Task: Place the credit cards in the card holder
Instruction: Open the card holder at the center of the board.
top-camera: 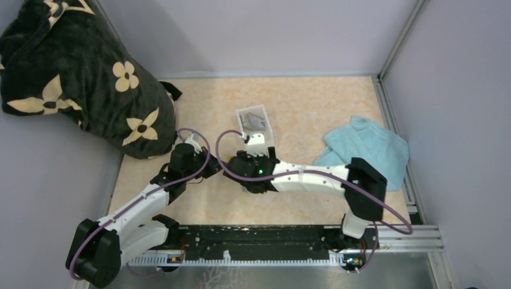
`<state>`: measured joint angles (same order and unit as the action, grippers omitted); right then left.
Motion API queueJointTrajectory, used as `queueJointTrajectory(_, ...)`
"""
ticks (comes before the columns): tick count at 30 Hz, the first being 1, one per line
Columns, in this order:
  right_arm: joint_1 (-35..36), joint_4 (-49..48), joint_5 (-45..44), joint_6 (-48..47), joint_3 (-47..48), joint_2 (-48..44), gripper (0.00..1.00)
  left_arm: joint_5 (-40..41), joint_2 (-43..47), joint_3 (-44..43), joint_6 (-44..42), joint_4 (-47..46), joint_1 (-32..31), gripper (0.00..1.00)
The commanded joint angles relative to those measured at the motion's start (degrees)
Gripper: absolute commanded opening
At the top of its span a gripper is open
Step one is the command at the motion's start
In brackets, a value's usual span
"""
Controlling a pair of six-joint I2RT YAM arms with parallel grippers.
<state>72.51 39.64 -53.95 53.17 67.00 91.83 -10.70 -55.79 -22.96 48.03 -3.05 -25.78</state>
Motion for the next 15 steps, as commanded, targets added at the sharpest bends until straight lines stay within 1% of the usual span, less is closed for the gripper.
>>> queueJointTrajectory(1, -2.98, -4.67, 8.93, -10.31, 12.37, 8.92, 0.73, 1.44, 1.11, -1.13, -1.74, -0.8, -0.31, 0.0)
queueJointTrajectory(3, -2.99, -2.49, 9.09, -10.96, 16.57, 11.97, 0.73, 2.12, 3.92, -1.13, -1.99, 1.79, -0.26, 0.0)
queueJointTrajectory(5, -2.99, 0.1, 8.39, -8.63, 19.36, 13.72, 0.73, 3.62, 7.72, -0.69, -3.2, 4.77, -0.34, 0.0)
queueJointTrajectory(7, -2.99, 3.39, 7.72, -4.7, 21.37, 14.62, 0.73, 9.42, 9.03, -3.33, -5.59, 10.74, -4.11, 0.0)
queueJointTrajectory(8, -2.99, 4.93, 7.49, -2.74, 21.94, 14.64, 0.73, 9.21, 9.39, -4.39, -7.49, 12.18, -5.06, 0.0)
queueJointTrajectory(11, -2.92, 6.08, 6.93, -0.91, 22.16, 13.88, 0.72, 9.3, 12.07, -5.13, -9.37, 12.78, -6.25, 0.0)
queueJointTrajectory(15, -2.81, 8.03, 6.23, 0.22, 21.9, 13.62, 0.72, 8.98, 13.01, -5.77, -11.37, 11.62, -7.02, 0.0)
